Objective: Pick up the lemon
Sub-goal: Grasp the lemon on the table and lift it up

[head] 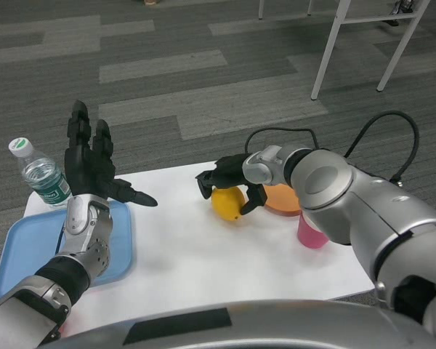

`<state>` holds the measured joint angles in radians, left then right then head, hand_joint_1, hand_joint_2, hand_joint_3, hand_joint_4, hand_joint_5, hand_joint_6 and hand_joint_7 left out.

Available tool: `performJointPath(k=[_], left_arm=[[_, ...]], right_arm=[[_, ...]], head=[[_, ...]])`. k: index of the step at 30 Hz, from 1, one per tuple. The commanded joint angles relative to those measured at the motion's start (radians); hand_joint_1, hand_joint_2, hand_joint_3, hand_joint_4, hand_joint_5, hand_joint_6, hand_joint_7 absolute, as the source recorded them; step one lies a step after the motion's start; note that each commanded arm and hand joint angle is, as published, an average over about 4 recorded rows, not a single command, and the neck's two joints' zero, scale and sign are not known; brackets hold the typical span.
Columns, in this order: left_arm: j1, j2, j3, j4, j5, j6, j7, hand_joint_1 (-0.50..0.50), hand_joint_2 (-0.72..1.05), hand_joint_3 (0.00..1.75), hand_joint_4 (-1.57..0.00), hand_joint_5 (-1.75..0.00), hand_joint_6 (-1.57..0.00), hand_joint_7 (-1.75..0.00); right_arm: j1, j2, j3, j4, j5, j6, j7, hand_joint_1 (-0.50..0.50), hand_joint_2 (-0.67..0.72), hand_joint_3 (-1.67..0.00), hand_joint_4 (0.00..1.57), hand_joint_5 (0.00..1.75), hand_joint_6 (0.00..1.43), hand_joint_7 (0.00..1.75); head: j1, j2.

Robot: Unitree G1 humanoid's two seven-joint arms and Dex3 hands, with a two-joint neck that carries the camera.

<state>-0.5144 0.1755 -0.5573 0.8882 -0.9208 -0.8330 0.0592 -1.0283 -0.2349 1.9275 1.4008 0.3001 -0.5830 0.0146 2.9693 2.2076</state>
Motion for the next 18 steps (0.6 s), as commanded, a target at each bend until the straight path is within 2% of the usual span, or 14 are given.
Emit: performJointPath(k=[1,9,18], left_arm=[[-0.019,0.011,0.001,0.0,0.0,0.008,-0.002,-0.5,-0.64,0.09,0.0,0.0,0.0,0.0],[-0.019,0.011,0.002,0.0,-0.001,0.008,-0.002,-0.5,-0.64,0.09,0.0,0.0,0.0,0.0],[-0.018,0.01,0.01,-0.003,-0.001,0.008,-0.002,-0.5,-0.64,0.09,0.0,0.0,0.0,0.0]], right_arm=[[0.02,-0.015,0.001,-0.009,-0.01,0.0,0.013,-0.46,-0.29,-1.59,0.17,1.55,0.45,1.61],[0.02,-0.029,-0.063,-0.033,-0.006,-0.011,0.016,-0.46,-0.27,-1.59,0.23,1.55,0.44,1.61],[0.043,-0.061,-0.214,-0.083,-0.006,-0.031,0.019,-0.46,-0.22,-1.59,0.23,1.55,0.43,1.61]], head=[[0.001,-0.001],[0.006,0.007],[0.009,0.022]])
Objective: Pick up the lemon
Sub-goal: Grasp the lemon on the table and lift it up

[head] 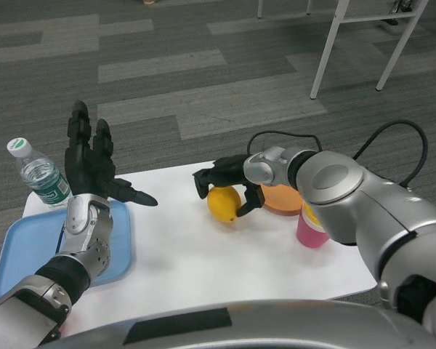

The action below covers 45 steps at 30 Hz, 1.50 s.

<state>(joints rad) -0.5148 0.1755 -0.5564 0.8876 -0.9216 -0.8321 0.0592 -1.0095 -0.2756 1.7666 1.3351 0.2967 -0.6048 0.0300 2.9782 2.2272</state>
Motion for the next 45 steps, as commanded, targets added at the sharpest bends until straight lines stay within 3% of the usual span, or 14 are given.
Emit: performJointPath(k=[1,12,31,35,45], left_arm=[[-0.018,0.01,0.01,-0.003,0.0,0.007,-0.002,-0.5,-0.64,0.09,0.0,0.0,0.0,0.0],[-0.018,0.007,0.024,-0.003,0.0,0.004,-0.002,-0.5,-0.64,0.09,0.0,0.0,0.0,0.0],[-0.013,-0.004,0.049,-0.009,0.001,-0.007,-0.001,-0.5,-0.64,0.09,0.0,0.0,0.0,-0.03],[-0.009,-0.004,0.049,-0.012,0.001,-0.008,-0.001,-0.5,-0.64,0.09,0.0,0.0,0.0,0.0],[-0.004,-0.002,0.055,-0.015,0.001,-0.01,-0.002,-0.5,-0.64,0.09,0.0,0.0,0.0,-0.03]], right_arm=[[0.028,-0.025,-0.07,-0.026,-0.003,-0.012,0.004,-0.46,-0.22,-1.59,0.23,1.55,0.43,1.61],[0.025,-0.049,-0.192,-0.097,-0.009,-0.032,0.003,-0.46,-0.16,-1.59,0.23,1.55,0.41,1.61],[0.031,-0.103,-0.491,-0.254,-0.073,-0.074,0.0,-0.43,-0.03,-1.59,0.2,1.55,0.35,1.61],[0.061,-0.11,-0.6,-0.277,-0.097,-0.089,-0.002,-0.42,-0.03,-1.59,0.2,1.55,0.36,1.61],[0.189,-0.126,-0.984,-0.329,-0.13,-0.142,-0.044,-0.42,-0.03,-1.59,0.23,1.55,0.4,1.61]], head=[[0.002,0.005],[0.014,0.034],[0.015,0.06],[0.014,0.068],[-0.008,0.1]])
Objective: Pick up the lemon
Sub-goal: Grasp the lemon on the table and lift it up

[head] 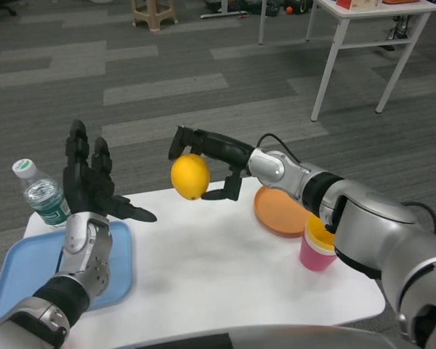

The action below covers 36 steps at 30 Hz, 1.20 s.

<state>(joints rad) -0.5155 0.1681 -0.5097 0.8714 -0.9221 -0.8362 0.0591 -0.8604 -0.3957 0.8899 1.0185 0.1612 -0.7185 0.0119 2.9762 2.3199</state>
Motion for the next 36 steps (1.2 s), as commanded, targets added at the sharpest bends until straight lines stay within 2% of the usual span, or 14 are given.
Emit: performJointPath(k=[1,6,11,17,25,32,36], left_arm=[[-0.003,0.005,0.008,0.001,0.001,-0.006,-0.001,-0.5,-0.64,0.09,0.0,0.0,0.0,-0.02],[0.0,0.005,0.013,0.0,0.002,-0.008,-0.001,-0.5,-0.64,0.09,0.0,0.0,0.0,0.0],[0.005,0.005,0.02,-0.003,0.002,-0.012,-0.001,-0.5,-0.64,0.09,0.0,0.0,0.0,0.0],[0.006,0.005,0.021,-0.006,0.002,-0.012,-0.001,-0.5,-0.64,0.09,0.0,0.0,0.0,0.0],[0.008,0.007,0.039,-0.018,0.013,-0.014,-0.001,-0.5,-0.64,0.09,0.0,0.0,0.0,0.0],[0.018,0.006,0.054,-0.028,0.016,-0.022,-0.001,-0.5,-0.64,0.09,0.0,0.0,0.0,0.0],[0.021,0.005,0.06,-0.028,0.017,-0.023,-0.001,-0.5,-0.64,0.09,0.0,0.0,0.0,0.0]], right_arm=[[0.054,-0.005,-0.151,-0.018,-0.003,-0.035,-0.035,-0.42,-0.03,-1.59,0.23,1.55,0.4,1.61],[0.139,0.0,-0.393,-0.083,-0.08,-0.063,-0.068,-0.42,-0.03,-1.59,0.23,1.55,0.4,1.61],[0.221,0.001,-0.57,-0.174,-0.134,-0.077,-0.085,-0.42,-0.03,-1.59,0.23,1.55,0.4,1.61],[0.301,0.001,-0.727,-0.261,-0.154,-0.094,-0.099,-0.42,-0.03,-1.59,0.23,1.55,0.4,1.61],[0.402,-0.006,-0.899,-0.327,-0.153,-0.114,-0.109,-0.42,-0.03,-1.59,0.23,1.55,0.4,1.61],[0.474,-0.011,-0.974,-0.38,-0.151,-0.122,-0.11,-0.42,-0.03,-1.59,0.23,1.55,0.4,1.61],[0.498,-0.012,-0.985,-0.398,-0.15,-0.122,-0.11,-0.42,-0.03,-1.59,0.23,1.55,0.4,1.61]], head=[[-0.01,0.012],[-0.054,0.037],[-0.1,0.057],[-0.164,0.08],[-0.239,0.07],[-0.244,0.066],[-0.238,0.065]])
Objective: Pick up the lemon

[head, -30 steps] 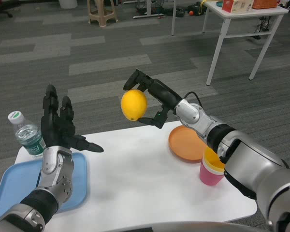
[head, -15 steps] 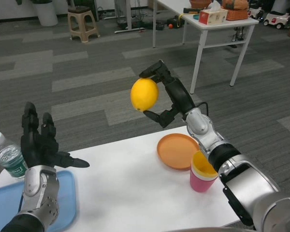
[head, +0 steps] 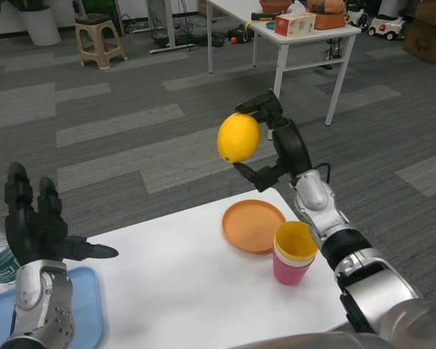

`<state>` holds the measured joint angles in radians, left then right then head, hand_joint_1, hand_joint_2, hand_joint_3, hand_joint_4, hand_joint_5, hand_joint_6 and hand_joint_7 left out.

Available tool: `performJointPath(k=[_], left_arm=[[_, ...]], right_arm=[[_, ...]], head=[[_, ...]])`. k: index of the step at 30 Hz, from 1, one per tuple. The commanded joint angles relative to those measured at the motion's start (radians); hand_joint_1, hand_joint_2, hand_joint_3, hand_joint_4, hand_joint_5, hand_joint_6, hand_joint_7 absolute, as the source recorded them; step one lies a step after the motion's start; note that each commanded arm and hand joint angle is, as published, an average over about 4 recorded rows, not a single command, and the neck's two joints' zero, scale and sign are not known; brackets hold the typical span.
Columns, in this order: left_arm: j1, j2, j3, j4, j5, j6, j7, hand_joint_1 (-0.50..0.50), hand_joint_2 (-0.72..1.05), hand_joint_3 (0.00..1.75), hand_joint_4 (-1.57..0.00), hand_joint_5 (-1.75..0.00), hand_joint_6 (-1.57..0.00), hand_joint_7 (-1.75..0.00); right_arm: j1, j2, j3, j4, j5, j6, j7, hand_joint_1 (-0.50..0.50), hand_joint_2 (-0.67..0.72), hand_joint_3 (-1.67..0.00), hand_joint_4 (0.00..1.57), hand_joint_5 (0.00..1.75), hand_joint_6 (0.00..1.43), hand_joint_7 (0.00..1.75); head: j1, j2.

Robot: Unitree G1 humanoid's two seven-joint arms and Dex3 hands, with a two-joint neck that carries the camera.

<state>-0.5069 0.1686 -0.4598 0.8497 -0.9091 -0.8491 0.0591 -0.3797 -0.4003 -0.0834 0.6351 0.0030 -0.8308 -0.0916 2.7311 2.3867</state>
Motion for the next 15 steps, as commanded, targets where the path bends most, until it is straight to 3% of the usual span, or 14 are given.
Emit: performJointPath(k=[1,15], left_arm=[[0.013,0.005,0.011,-0.006,0.005,-0.01,-0.001,-0.5,-0.64,0.09,0.0,0.0,0.0,0.0],[0.017,-0.001,0.016,-0.007,0.01,-0.012,-0.001,-0.5,-0.64,0.09,0.0,0.0,0.0,0.0]], right_arm=[[0.02,-0.008,-0.012,-0.015,0.008,-0.01,-0.007,-0.42,-0.03,-1.59,0.23,1.55,0.4,1.61],[0.024,-0.008,-0.009,-0.018,0.007,-0.01,-0.007,-0.42,-0.03,-1.59,0.22,1.55,0.4,1.61]], head=[[0.011,-0.002],[0.031,-0.008]])
